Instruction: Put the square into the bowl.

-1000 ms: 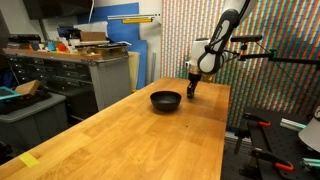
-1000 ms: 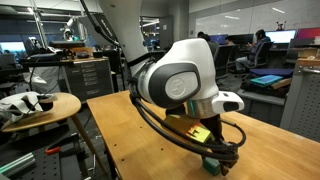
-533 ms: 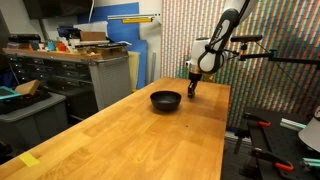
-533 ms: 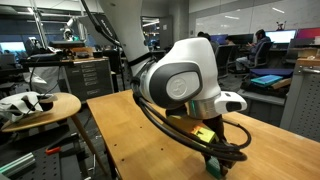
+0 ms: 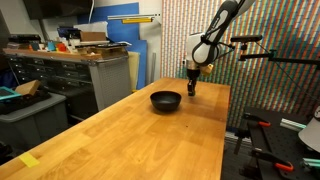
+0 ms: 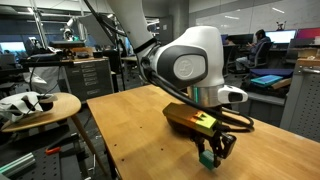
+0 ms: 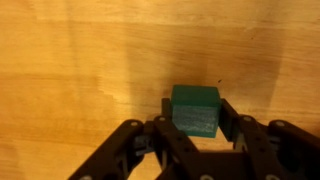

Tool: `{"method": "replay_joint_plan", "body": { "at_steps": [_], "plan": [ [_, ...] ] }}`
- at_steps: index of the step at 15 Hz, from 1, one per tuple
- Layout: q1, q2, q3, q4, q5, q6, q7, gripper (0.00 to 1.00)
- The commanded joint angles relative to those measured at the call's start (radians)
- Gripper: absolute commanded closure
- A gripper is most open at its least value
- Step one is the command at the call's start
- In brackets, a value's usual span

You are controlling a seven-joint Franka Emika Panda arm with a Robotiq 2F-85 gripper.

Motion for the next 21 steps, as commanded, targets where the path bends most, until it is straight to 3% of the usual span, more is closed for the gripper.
{"method": "replay_joint_plan", "body": {
  "at_steps": [1,13,18,21],
  "plan": [
    [0.009,-0.049,0.016,0.064,0.031,-0.126,-0.034,0.77],
    [0.146,-0.138,0.085,0.133,0.023,-0.278,-0.008,0.77],
    [0.198,-0.128,0.136,0.126,0.052,-0.261,-0.002,0.77],
    [0.222,-0.099,0.146,0.112,0.058,-0.18,0.024,0.77]
  ]
}}
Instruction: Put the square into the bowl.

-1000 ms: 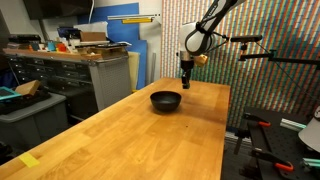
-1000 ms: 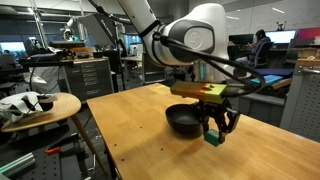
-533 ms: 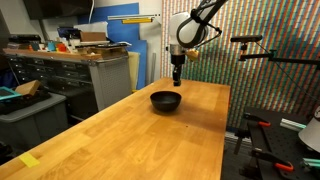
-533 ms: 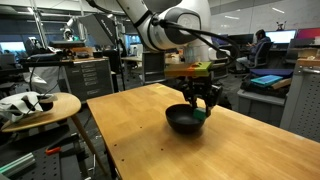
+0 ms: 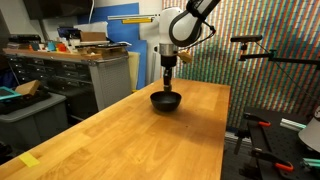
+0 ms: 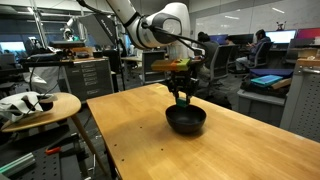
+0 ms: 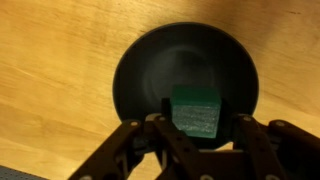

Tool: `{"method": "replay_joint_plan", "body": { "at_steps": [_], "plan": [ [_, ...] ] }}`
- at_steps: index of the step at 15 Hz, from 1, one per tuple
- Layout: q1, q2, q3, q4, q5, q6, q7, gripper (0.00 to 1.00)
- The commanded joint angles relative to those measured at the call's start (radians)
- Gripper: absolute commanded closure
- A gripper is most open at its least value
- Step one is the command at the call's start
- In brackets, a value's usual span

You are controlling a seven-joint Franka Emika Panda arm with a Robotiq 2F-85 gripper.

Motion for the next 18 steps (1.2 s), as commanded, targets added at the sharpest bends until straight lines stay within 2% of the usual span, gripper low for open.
{"method": "replay_joint_plan", "body": {
  "at_steps": [1,6,10,12,13,14,17,18],
  "plan": [
    [0.024,0.026,0.005,-0.016,0.013,0.082,0.034,0.77],
    [0.044,0.111,-0.009,-0.045,-0.003,0.253,0.079,0.77],
    [0.06,0.174,-0.039,-0.066,-0.024,0.344,0.101,0.77],
    [0.068,0.184,-0.059,-0.069,-0.032,0.359,0.107,0.27],
    [0.075,0.182,-0.074,-0.069,-0.038,0.363,0.112,0.27],
    [0.079,0.174,-0.085,-0.067,-0.041,0.362,0.117,0.21],
    [0.093,0.144,-0.116,-0.062,-0.057,0.359,0.135,0.0],
    [0.099,0.131,-0.126,-0.061,-0.062,0.358,0.142,0.0]
  ]
}}
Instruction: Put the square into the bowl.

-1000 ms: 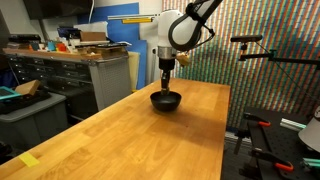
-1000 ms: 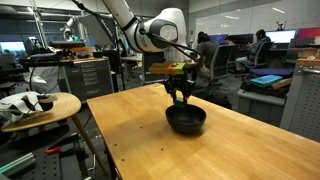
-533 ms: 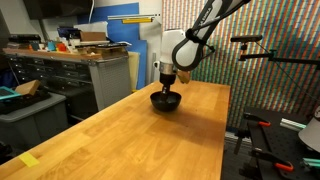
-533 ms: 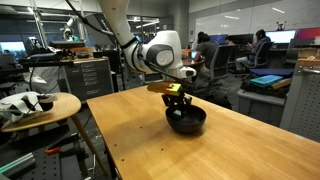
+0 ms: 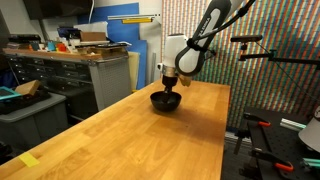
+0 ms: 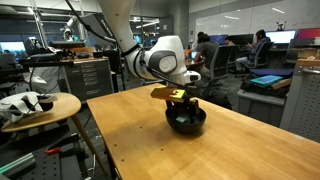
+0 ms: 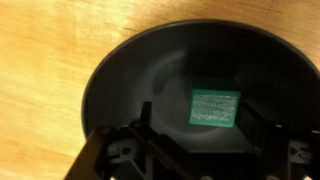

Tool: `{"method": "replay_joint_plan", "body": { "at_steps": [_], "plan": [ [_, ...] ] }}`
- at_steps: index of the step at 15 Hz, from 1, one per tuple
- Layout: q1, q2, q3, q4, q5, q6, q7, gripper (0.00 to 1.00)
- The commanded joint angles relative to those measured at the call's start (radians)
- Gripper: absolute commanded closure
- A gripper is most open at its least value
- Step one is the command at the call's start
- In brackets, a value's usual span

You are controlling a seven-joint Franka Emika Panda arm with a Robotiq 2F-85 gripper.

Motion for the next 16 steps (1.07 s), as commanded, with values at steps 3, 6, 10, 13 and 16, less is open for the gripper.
{"method": "replay_joint_plan", "body": {
  "at_steps": [3,6,10,13,16],
  "plan": [
    [0.056,-0.097,-0.071,0.006,-0.05,-0.033,0.069,0.0],
    [0.08,-0.153,-0.096,0.02,-0.082,-0.095,0.104,0.0],
    [0.069,-0.224,-0.067,0.048,-0.079,-0.253,0.125,0.0],
    [0.043,-0.213,-0.041,0.052,-0.073,-0.27,0.108,0.0],
    [0.042,-0.231,-0.036,0.052,-0.072,-0.299,0.112,0.0]
  ]
}}
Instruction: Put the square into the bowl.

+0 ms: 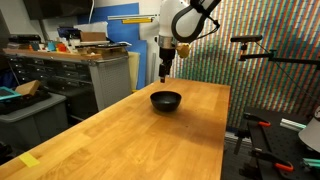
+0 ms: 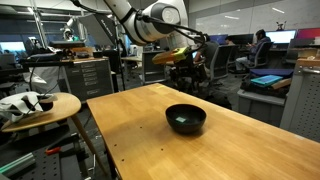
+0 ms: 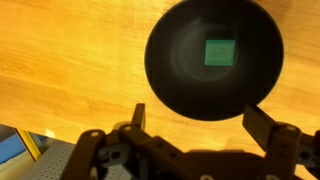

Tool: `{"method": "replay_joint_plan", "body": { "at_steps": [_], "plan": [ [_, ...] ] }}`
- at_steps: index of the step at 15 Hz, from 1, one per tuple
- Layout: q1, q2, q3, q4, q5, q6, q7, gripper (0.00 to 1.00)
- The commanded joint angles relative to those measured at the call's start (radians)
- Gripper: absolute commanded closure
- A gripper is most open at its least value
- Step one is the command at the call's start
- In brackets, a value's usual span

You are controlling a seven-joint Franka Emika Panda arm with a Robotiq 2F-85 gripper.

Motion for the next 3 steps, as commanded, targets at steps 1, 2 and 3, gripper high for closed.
{"method": "replay_joint_plan", "body": {
  "at_steps": [1,2,3],
  "plan": [
    [-0.021,-0.001,0.022,0.001,-0.01,-0.004,0.007,0.0],
    [-0.021,-0.001,0.022,0.001,-0.01,-0.004,0.007,0.0],
    [-0.021,-0.001,0.022,0.001,-0.01,-0.005,0.007,0.0]
  ]
}}
